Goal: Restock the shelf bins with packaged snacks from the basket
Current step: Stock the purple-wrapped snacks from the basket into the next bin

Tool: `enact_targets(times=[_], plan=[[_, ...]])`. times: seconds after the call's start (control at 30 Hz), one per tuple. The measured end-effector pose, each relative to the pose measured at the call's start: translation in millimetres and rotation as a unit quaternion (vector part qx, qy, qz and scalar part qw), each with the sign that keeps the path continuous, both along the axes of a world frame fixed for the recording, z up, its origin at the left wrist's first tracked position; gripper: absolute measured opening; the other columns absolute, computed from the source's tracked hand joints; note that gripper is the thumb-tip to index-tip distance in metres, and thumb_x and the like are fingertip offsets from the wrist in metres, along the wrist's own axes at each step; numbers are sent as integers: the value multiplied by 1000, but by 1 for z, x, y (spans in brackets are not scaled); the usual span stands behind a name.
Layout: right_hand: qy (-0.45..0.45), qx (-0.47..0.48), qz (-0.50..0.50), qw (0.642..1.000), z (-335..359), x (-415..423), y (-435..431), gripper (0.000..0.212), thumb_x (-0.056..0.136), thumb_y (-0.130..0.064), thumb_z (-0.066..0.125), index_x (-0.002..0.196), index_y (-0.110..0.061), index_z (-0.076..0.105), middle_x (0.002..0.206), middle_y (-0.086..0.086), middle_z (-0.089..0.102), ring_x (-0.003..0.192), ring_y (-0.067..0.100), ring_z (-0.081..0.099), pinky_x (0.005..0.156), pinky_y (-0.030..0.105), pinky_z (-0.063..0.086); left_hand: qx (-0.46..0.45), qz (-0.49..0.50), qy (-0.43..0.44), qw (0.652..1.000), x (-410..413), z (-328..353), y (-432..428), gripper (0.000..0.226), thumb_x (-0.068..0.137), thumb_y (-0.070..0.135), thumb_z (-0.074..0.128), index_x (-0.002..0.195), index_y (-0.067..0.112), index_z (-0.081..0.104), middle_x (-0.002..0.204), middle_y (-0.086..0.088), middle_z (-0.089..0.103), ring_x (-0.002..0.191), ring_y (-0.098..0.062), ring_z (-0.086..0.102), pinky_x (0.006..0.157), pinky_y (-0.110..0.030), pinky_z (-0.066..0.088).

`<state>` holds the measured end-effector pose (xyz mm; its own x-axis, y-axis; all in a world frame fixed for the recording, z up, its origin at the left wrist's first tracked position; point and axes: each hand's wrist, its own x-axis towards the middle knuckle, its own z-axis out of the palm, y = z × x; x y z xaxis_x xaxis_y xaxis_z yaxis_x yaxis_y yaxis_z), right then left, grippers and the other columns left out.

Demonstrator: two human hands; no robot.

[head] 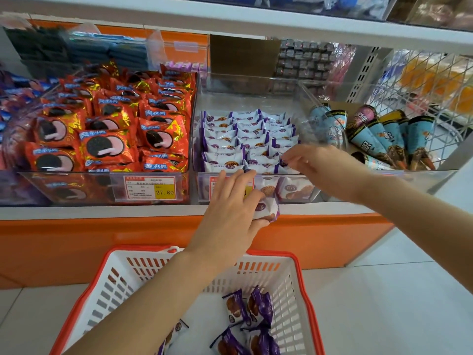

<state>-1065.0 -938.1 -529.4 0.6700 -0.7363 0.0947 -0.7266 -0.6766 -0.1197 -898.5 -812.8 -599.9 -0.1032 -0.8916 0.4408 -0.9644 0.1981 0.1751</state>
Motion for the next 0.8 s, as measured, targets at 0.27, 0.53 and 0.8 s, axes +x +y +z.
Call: enact_targets(times=[0.27,0.53,0.8], plan=[[-151,176,34,972,11,18,74,48,86,-39,58,133,-33,47,100,-28,52,95,0,56,84,16,47,87,-11,342,935,3,38,17,60,79,36,73,124,38,34,99,17,56,85,2,58,73,-15,49],[-305,343,-15,888,20,36,66,51,72,-28,73,119,-25,53,94,-10,69,85,-1,66,79,15,53,30,3,463,886,37,52,21,34,79,24,73,101,39,54,99,18,61,95,7,57,81,-16,50],[-428,422,-41,798,12,74,78,31,82,-19,69,112,-14,63,99,1,73,91,14,70,80,25,57,-50,22,588,807,38,56,13,21,79,35,65,95,27,56,97,7,65,93,-3,63,79,-24,54]])
